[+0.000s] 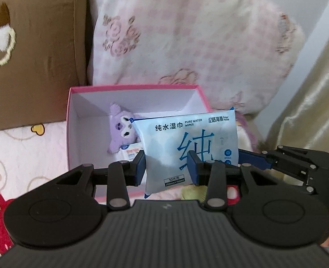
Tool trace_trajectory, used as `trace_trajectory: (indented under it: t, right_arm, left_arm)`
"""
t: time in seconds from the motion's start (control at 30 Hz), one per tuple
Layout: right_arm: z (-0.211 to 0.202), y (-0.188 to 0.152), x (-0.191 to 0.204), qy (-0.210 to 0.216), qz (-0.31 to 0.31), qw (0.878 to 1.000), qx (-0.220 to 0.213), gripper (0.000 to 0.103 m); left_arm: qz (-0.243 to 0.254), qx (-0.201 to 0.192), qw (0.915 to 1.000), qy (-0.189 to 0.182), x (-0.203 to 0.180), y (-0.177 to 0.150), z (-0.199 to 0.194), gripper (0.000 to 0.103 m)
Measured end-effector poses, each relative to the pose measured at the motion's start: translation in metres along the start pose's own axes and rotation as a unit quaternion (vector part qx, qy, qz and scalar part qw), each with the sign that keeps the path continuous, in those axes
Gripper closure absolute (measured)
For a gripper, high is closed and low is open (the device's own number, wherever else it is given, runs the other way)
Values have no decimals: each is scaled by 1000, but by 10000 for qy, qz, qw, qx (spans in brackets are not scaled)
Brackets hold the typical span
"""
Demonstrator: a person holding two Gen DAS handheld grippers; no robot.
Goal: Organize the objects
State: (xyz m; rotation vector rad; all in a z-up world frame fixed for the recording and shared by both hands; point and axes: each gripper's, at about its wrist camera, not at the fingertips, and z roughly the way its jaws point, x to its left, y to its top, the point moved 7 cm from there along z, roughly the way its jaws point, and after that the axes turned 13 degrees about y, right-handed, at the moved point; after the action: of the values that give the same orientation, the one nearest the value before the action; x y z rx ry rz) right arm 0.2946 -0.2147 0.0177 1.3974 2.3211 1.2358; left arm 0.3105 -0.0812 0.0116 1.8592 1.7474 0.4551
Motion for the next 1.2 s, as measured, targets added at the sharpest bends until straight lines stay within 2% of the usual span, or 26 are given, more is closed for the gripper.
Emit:
trace_trajectory:
  t: [0.07,0.3,0.53,0.8,1.0,1.2]
  right_arm:
    - [19,-1,-10,70,29,9999,155,71]
    - [94,-17,-36,541,275,9957,694,71]
    - [137,-33,-49,593,627,9917,948,71]
    - [153,-37,-58,552,1094,9859,1136,72]
    - [157,-36,-61,305,1114,9862,1188,73]
    - [146,-37,-51,375,1043,9866,1201,75]
  left_arm:
    - [-163,181,9997,82,4,2,23,64]
    - [-261,651,9956,628,25,-3,90,66]
    - [-504,1046,9897,835,37,-11,136,64]
    - [-598,1222,9871,847,43,-11,154,66]
    - [-702,1234,9862,847,43,-14,159,66]
    - [-564,1235,9875,806,37,-19,150,66]
